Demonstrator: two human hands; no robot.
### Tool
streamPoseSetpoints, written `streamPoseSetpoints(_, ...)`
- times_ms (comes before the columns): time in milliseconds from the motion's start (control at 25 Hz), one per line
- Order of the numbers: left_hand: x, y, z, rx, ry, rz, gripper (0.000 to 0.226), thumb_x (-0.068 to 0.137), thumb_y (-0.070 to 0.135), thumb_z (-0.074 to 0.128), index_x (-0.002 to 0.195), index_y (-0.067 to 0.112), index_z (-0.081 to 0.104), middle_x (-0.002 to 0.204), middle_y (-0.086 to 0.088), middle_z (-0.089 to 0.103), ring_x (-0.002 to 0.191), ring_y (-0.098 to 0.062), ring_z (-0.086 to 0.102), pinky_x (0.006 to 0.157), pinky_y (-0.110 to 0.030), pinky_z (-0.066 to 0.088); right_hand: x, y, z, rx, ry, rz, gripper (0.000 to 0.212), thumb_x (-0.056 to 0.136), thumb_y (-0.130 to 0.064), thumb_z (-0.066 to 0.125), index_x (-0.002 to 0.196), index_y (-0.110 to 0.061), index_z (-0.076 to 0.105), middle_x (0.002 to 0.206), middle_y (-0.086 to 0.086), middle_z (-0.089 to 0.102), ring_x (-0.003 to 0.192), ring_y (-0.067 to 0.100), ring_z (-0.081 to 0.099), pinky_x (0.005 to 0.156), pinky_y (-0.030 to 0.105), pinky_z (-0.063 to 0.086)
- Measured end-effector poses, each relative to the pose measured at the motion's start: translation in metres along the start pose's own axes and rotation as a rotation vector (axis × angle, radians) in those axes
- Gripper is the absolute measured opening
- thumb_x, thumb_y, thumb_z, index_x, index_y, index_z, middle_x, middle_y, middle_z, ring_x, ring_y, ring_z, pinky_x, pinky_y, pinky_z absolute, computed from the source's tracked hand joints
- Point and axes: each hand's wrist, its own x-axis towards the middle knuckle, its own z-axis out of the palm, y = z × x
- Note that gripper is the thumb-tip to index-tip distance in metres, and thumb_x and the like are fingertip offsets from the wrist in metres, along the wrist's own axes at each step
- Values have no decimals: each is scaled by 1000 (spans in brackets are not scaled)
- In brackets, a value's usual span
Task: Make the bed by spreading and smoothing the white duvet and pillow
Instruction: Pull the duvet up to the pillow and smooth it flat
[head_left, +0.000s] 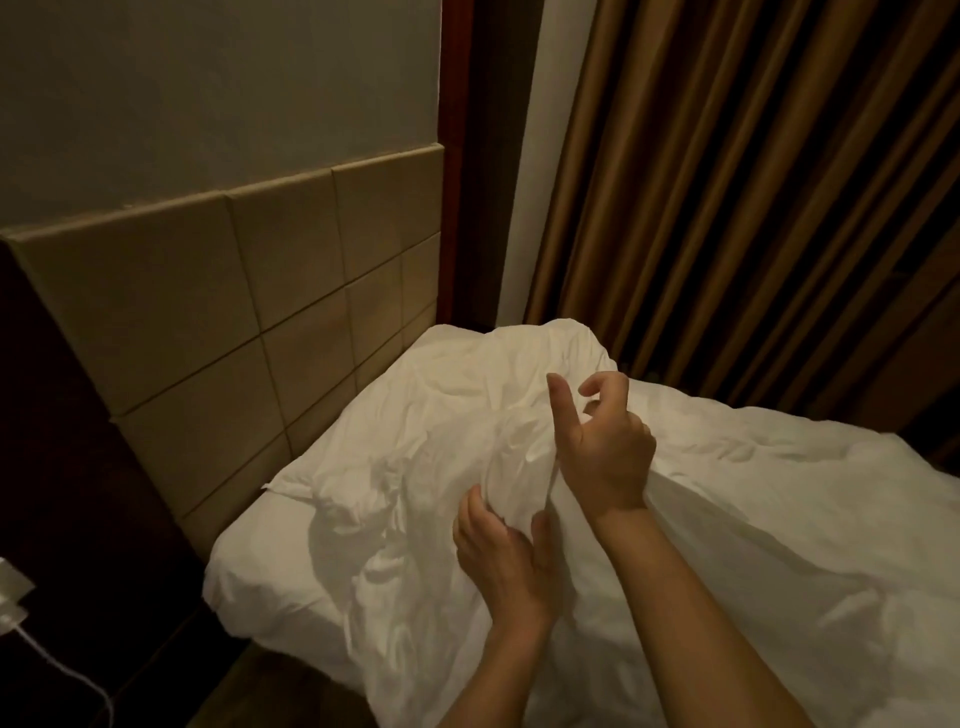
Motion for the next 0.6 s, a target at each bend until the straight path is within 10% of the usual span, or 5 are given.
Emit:
streamPoseSetpoints(320,49,11,-19,-42,54,106,98,79,90,-4,89,14,56,82,-7,64,75,-31,63,74,-45,57,-17,-7,-34,29,61,-3,67,94,-74,35,97,-11,58,63,-11,49,47,-4,41,53,12,38)
streamPoseSetpoints(600,148,69,-66,217,9,655,72,98,59,7,53,18,44,50,4,43,47,-19,42,51,-24,35,23,53,-34,-3,-48,-192,61,97,-71,37,92,-14,57,53,-4,54,38,4,43,43,10,36)
